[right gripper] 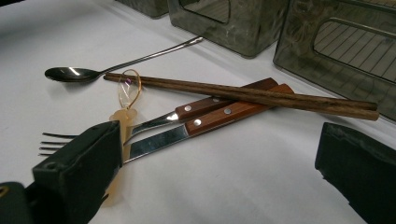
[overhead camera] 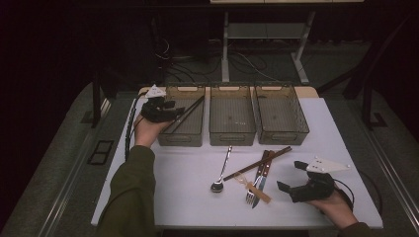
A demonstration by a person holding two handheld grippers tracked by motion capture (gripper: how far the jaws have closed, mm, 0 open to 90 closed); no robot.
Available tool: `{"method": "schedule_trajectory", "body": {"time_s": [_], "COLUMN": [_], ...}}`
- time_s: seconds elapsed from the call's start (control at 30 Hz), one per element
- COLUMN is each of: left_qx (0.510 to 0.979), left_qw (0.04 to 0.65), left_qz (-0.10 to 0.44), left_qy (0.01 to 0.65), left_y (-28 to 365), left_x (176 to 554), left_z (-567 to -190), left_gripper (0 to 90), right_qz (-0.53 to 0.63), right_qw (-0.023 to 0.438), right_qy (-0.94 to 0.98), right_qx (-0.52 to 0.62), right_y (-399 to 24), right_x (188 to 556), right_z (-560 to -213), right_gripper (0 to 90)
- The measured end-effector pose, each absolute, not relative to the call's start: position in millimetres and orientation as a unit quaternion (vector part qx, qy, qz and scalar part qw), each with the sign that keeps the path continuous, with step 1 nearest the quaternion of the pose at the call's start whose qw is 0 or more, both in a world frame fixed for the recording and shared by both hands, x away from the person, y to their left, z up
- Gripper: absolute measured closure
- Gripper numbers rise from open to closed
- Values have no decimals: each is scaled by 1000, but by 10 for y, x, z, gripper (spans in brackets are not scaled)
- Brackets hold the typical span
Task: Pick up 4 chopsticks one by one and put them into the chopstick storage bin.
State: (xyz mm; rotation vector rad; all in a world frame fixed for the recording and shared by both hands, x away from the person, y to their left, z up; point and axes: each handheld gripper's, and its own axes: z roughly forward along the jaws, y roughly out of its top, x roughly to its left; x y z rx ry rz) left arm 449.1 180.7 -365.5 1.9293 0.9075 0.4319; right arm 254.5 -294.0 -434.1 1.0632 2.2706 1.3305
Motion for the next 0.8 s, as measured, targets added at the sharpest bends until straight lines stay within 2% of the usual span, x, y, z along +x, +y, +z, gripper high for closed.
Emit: {"method": "schedule_trajectory", "body": {"time_s": [0.43,0.8], "left_qx": [806,805], "left_qw": [466,483], "left_qz": [146,129], "left_qy": [335,319], "left_y": [1630,1559], "left_x": [4043,3609], "left_z": [-3585,-3692], "left_gripper": [317,228], "right_qz": [463,463], "right_qw": [152,149], "right_qy": [791,790], "right_qx": [370,372], "right_y": [-2938,-2940], "right_x": [2550,2564], "right_z": [-4340,-4338], "right_gripper": [10,10]}}
